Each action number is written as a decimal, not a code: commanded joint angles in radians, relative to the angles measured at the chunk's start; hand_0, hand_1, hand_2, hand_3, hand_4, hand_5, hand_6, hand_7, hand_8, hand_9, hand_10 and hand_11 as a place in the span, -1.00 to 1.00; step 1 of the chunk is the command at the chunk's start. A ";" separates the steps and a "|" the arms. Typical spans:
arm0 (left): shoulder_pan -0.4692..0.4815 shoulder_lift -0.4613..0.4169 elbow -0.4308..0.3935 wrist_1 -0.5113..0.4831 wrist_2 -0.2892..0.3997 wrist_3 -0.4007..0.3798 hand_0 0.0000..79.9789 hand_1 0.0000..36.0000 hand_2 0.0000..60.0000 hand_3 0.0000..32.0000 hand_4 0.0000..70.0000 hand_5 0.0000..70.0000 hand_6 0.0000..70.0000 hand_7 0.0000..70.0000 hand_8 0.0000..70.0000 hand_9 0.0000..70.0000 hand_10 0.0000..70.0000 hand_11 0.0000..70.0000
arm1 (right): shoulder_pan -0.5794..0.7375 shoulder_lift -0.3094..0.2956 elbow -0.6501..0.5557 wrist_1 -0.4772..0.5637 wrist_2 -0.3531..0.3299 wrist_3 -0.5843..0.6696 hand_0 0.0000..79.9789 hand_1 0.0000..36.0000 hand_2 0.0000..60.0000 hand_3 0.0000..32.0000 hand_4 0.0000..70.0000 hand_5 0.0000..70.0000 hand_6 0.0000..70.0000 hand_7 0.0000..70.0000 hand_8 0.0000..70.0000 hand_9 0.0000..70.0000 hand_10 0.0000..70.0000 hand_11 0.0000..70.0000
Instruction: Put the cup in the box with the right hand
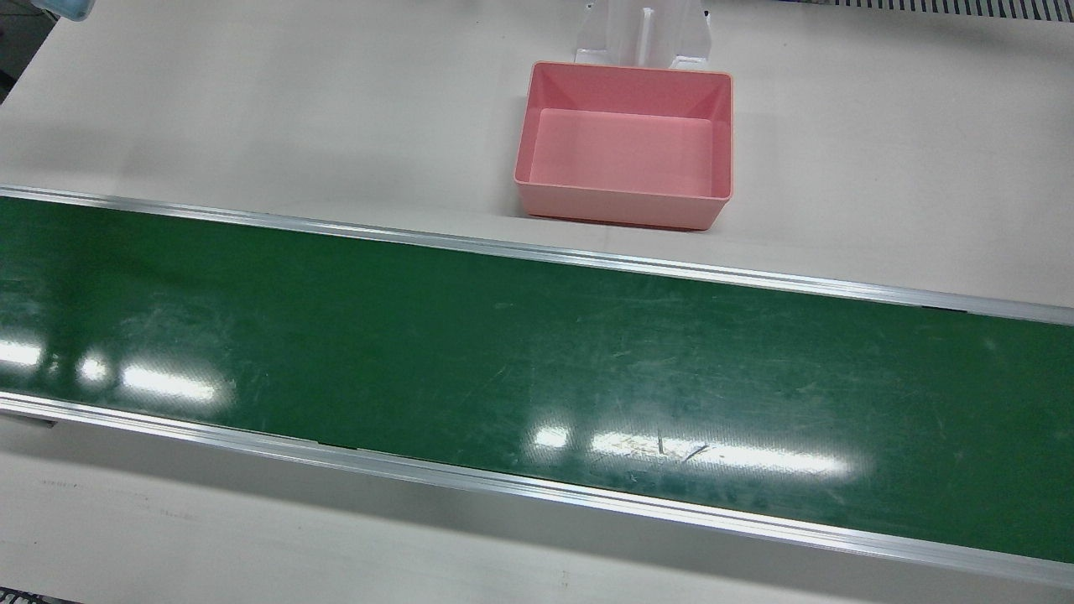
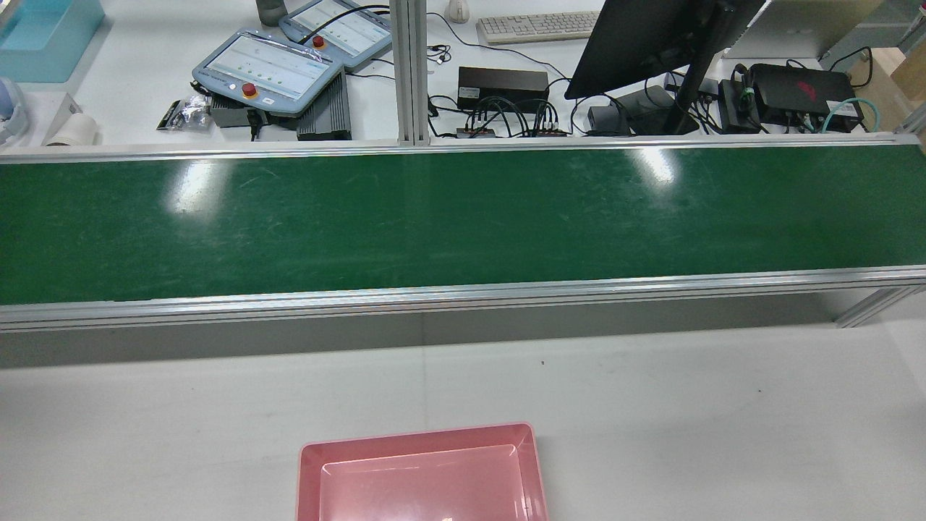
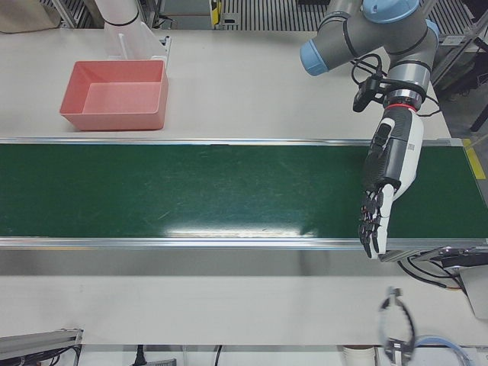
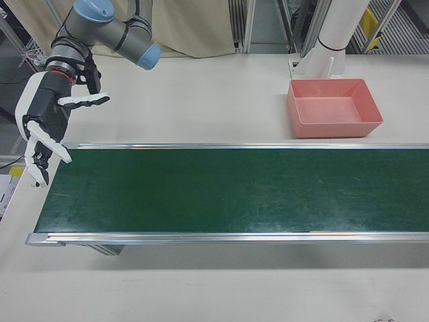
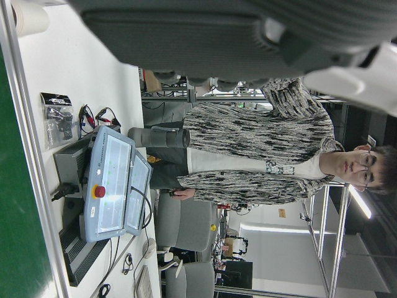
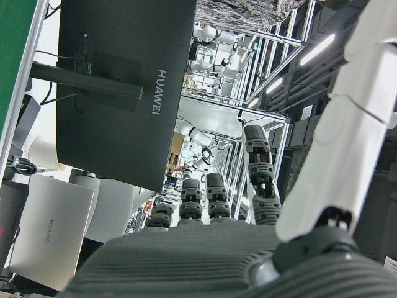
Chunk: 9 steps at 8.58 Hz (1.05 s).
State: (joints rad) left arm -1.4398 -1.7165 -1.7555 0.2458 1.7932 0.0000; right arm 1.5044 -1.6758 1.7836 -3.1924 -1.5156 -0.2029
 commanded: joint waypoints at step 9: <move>-0.001 0.000 -0.004 0.003 0.000 0.000 -1.00 -1.00 -1.00 -1.00 -1.00 -1.00 -1.00 -1.00 -1.00 -1.00 -1.00 -1.00 | -0.542 0.283 0.134 -0.369 0.394 -0.090 0.31 0.03 -0.49 -1.00 -0.31 -0.85 -0.83 -0.30 -0.81 -0.58 -1.00 -1.00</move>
State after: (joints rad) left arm -1.4398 -1.7165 -1.7589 0.2485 1.7932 0.0000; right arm 1.0380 -1.4267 1.8818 -3.4979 -1.1960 -0.2683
